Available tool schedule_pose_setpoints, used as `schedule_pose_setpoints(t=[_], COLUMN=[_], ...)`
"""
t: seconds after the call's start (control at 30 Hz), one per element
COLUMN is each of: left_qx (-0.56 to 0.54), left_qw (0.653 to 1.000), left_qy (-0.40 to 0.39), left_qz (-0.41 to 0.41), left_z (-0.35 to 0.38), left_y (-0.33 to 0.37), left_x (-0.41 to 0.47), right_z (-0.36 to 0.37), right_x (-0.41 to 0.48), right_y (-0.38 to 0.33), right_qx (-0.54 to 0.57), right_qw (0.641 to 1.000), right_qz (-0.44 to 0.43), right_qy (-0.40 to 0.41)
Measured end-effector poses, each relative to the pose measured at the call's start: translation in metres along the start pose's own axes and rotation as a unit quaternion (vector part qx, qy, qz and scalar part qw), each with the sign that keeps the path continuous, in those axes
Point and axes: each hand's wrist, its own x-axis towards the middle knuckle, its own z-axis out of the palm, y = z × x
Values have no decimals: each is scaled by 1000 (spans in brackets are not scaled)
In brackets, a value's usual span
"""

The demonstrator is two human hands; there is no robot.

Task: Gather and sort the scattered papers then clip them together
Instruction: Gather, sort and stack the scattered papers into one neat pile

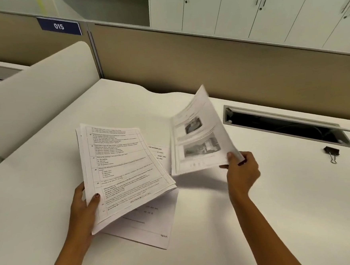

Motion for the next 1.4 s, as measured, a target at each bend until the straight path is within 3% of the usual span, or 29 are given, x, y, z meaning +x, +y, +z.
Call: schedule_pose_setpoints(t=[0.1, 0.23, 0.43, 0.63, 0.87, 1.07, 1.2, 1.4], left_qx=[-1, -4, -32, -58, 92, 114, 74, 32], left_qw=[1000, 1000, 995, 990, 992, 991, 992, 991], left_qy=[-6, -21, -32, 0, 14, 45, 62, 80], left_qz=[2, -9, -90, -128, -91, -56, -82, -106], left_z=[3, 10, 21, 26, 31, 30, 19, 0], left_y=[1, 0, -9, -17, -15, -11, -12, -5], left_x=[-3, -6, -6, -7, -6, -9, -9, -6], right_z=[-9, -9, 5, 17, 21, 18, 19, 11], right_x=[-9, -24, -74, -112, -125, -112, -97, -59], right_y=[-10, -8, 4, 19, 30, 29, 46, 65], right_qx=[108, 153, 40, -13, -79, -92, -131, -249], right_qw=[992, 979, 979, 974, 967, 972, 929, 815], right_qz=[64, 127, 107, 96, 60, -4, -78, -200], right_qy=[23, -53, -172, -203, -237, -218, -338, -483])
